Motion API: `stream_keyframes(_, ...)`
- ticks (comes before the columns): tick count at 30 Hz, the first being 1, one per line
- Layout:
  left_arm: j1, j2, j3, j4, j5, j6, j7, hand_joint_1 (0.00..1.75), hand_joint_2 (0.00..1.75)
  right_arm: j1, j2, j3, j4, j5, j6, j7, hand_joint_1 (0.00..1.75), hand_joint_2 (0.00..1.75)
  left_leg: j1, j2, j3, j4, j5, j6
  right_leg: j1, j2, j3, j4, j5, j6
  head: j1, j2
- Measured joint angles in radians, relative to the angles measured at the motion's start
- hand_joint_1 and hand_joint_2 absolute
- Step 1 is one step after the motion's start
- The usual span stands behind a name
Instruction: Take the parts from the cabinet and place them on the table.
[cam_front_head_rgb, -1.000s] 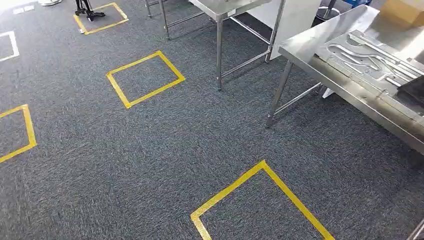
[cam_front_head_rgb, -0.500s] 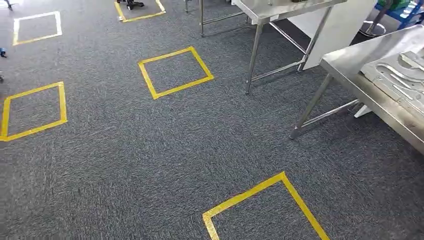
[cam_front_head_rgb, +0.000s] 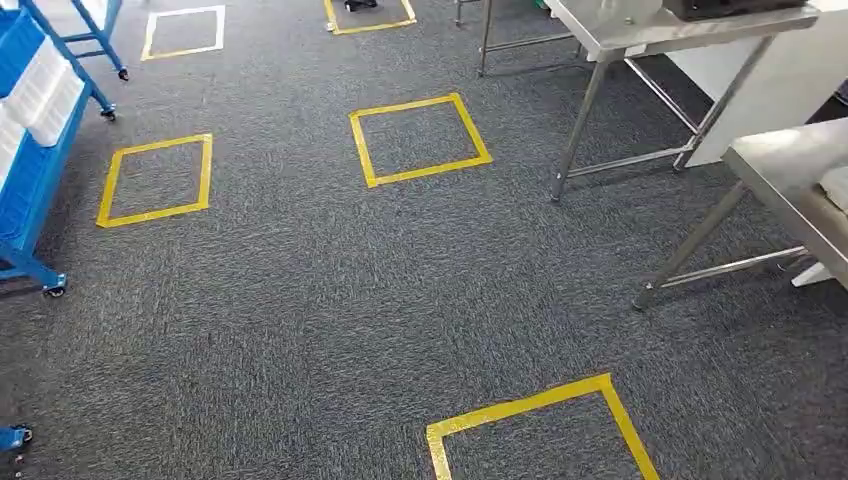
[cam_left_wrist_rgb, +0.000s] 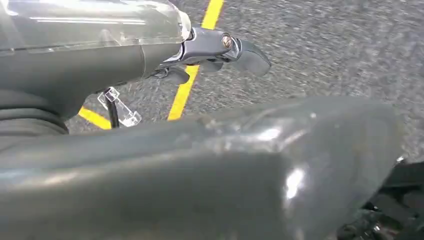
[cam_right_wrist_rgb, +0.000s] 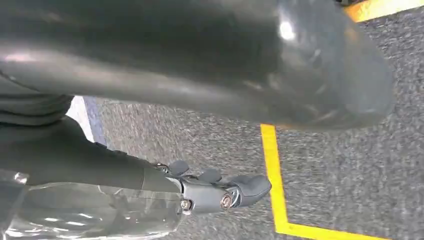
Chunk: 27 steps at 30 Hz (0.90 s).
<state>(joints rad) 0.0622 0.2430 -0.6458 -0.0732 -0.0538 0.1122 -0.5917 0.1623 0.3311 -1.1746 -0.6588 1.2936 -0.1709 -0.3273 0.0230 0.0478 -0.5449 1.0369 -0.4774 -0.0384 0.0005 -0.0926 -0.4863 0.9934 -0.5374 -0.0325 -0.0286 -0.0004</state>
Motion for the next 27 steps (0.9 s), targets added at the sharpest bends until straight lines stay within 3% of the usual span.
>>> stream_keyframes(1, -0.004, 0.001, -0.002, -0.001, 0.000, 0.002, 0.002, 0.00, 0.00, -0.002, -0.001, -0.008, 0.000, 0.002, 0.003, 0.000, 0.00, 0.00, -0.009, 0.019, 0.009, -0.018, -0.012, 0.008, 0.007, -0.010, 0.003, 0.002, -0.006, 0.008, 0.000, 0.000)
stream_keyframes(5, 0.005, 0.002, -0.003, -0.002, -0.002, 0.003, 0.002, 0.00, 0.00, -0.014, -0.002, -0.020, 0.001, 0.007, 0.006, 0.001, 0.00, 0.00, -0.014, -0.021, -0.001, -0.031, -0.003, 0.032, 0.005, -0.039, 0.014, -0.002, -0.009, 0.029, 0.003, 0.000)
stream_keyframes(6, 0.007, 0.002, -0.003, -0.002, -0.002, 0.003, 0.002, 0.00, 0.00, -0.015, -0.004, -0.020, 0.001, 0.008, 0.006, 0.001, 0.00, 0.00, -0.003, -0.030, 0.010, -0.040, 0.005, 0.042, -0.001, -0.021, 0.014, 0.003, -0.017, 0.037, 0.004, 0.000)
stream_keyframes(7, 0.006, 0.002, -0.003, -0.002, -0.002, 0.003, 0.002, 0.00, 0.00, -0.016, -0.005, -0.021, 0.001, 0.012, 0.006, 0.000, 0.00, 0.00, -0.006, -0.037, 0.009, -0.043, 0.008, 0.045, -0.003, 0.034, 0.005, 0.028, -0.037, 0.041, 0.007, 0.000)
stream_keyframes(8, 0.002, 0.002, -0.004, -0.002, -0.003, 0.006, 0.003, 0.00, 0.00, -0.016, -0.005, -0.029, 0.002, 0.016, 0.008, 0.000, 0.00, 0.00, -0.006, -0.046, 0.006, -0.043, 0.011, 0.052, -0.007, 0.074, -0.033, 0.105, -0.086, 0.042, 0.008, 0.000)
stream_keyframes(10, -0.002, 0.002, -0.006, -0.003, -0.006, 0.016, 0.003, 0.00, 0.00, -0.017, -0.005, -0.046, 0.007, 0.025, 0.010, 0.001, 0.00, 0.00, -0.009, -0.070, 0.002, -0.042, 0.012, 0.054, -0.007, 0.088, -0.114, 0.265, -0.154, 0.045, 0.008, 0.000)
stream_keyframes(11, -0.001, 0.002, -0.008, -0.003, -0.010, 0.021, 0.002, 0.00, 0.00, -0.018, -0.005, -0.053, 0.010, 0.031, 0.012, 0.002, 0.00, 0.00, -0.010, -0.083, 0.002, -0.042, 0.012, 0.053, -0.007, 0.089, -0.144, 0.316, -0.161, 0.045, 0.008, 0.000)
stream_keyframes(12, 0.001, 0.002, -0.009, -0.003, -0.011, 0.024, 0.001, 0.00, 0.00, -0.019, -0.005, -0.059, 0.011, 0.034, 0.014, 0.002, 0.00, 0.00, -0.010, -0.095, 0.003, -0.042, 0.012, 0.053, -0.007, 0.089, -0.149, 0.314, -0.140, 0.044, 0.007, 0.000)
stream_keyframes(14, 0.002, 0.002, -0.010, -0.003, -0.011, 0.031, -0.005, 0.00, 0.00, -0.024, -0.006, -0.071, 0.017, 0.040, 0.017, 0.003, 0.00, 0.00, -0.011, -0.123, 0.008, -0.041, 0.011, 0.052, -0.007, 0.098, -0.099, 0.189, -0.046, 0.039, 0.007, 0.000)
stream_keyframes(15, 0.001, 0.002, -0.010, -0.003, -0.011, 0.032, -0.008, 0.00, 0.00, -0.027, -0.007, -0.077, 0.019, 0.045, 0.018, 0.003, 0.00, 0.00, -0.010, -0.137, 0.011, -0.040, 0.010, 0.050, -0.007, 0.117, -0.056, 0.095, 0.005, 0.035, 0.008, 0.000)
stream_keyframes(16, 0.001, 0.002, -0.010, -0.004, -0.009, 0.034, -0.013, 0.00, 0.00, -0.028, -0.008, -0.086, 0.022, 0.052, 0.017, 0.003, 0.00, 0.00, -0.010, -0.146, 0.004, -0.039, 0.010, 0.047, -0.009, 0.177, -0.031, 0.032, 0.016, 0.028, 0.008, 0.000)
stream_keyframes(17, -0.003, 0.001, -0.010, -0.005, -0.006, 0.034, -0.018, 0.00, 0.00, -0.031, -0.008, -0.095, 0.025, 0.060, 0.014, 0.002, 0.00, 0.00, -0.015, -0.159, 0.003, -0.031, 0.006, 0.038, -0.011, 0.178, -0.027, 0.011, 0.012, 0.027, 0.005, 0.000)
stream_keyframes(19, 0.002, 0.001, -0.010, -0.005, 0.004, 0.034, -0.029, 0.00, 0.00, -0.039, -0.008, -0.113, 0.029, 0.083, 0.005, -0.002, 0.00, 0.00, -0.010, -0.180, -0.005, -0.036, 0.013, 0.023, -0.003, 0.158, -0.028, 0.017, 0.012, 0.021, 0.007, 0.000)
stream_keyframes(20, 0.008, 0.001, -0.010, -0.005, 0.010, 0.030, -0.034, 0.00, 0.00, -0.043, -0.008, -0.122, 0.030, 0.101, 0.002, -0.005, 0.00, 0.00, -0.006, -0.193, -0.009, -0.040, 0.016, 0.014, -0.001, 0.147, -0.025, 0.014, 0.014, 0.015, 0.007, 0.000)
stream_keyframes(21, 0.011, 0.002, -0.009, -0.005, 0.013, 0.026, -0.039, 0.00, 0.00, -0.046, -0.007, -0.129, 0.031, 0.119, -0.002, -0.007, 0.00, 0.00, -0.004, -0.196, -0.007, -0.033, 0.012, 0.009, -0.013, 0.132, -0.022, -0.002, 0.024, 0.002, 0.006, 0.000)
stream_keyframes(22, 0.014, 0.001, -0.009, -0.005, 0.017, 0.023, -0.044, 0.00, 0.00, -0.051, -0.006, -0.140, 0.031, 0.139, -0.008, -0.012, 0.00, 0.00, -0.008, -0.137, -0.018, -0.009, -0.006, 0.010, -0.008, 0.119, -0.017, -0.008, 0.025, -0.003, 0.005, 0.000)
stream_keyframes(23, 0.010, 0.001, -0.009, -0.005, 0.021, 0.019, -0.049, 0.00, 0.00, -0.052, -0.006, -0.151, 0.032, 0.164, -0.016, -0.020, 0.00, 0.00, -0.009, -0.094, -0.047, 0.049, -0.046, 0.007, -0.006, 0.105, -0.017, -0.009, 0.026, -0.010, -0.003, 0.000)
stream_keyframes(25, 0.001, 0.001, -0.009, -0.005, 0.023, 0.013, -0.055, 0.00, 0.00, -0.053, -0.006, -0.172, 0.033, 0.192, -0.030, -0.034, 0.00, 0.00, -0.008, -0.064, -0.123, 0.208, -0.124, 0.000, 0.000, 0.070, -0.019, -0.008, 0.023, -0.014, -0.004, 0.000)
stream_keyframes(26, 0.002, -0.001, -0.009, -0.005, 0.022, 0.010, -0.058, 0.00, 0.00, -0.055, -0.006, -0.181, 0.033, 0.202, -0.034, -0.043, 0.00, 0.00, -0.006, -0.060, -0.150, 0.268, -0.142, -0.003, 0.002, 0.054, -0.020, -0.008, 0.021, -0.016, -0.004, 0.000)
stream_keyframes(27, 0.006, -0.002, -0.009, -0.005, 0.022, 0.008, -0.060, 0.00, 0.00, -0.060, -0.006, -0.193, 0.033, 0.214, -0.037, -0.056, 0.00, 0.00, -0.004, -0.057, -0.151, 0.276, -0.132, -0.004, 0.003, 0.040, -0.019, -0.007, 0.020, -0.015, -0.005, 0.000)
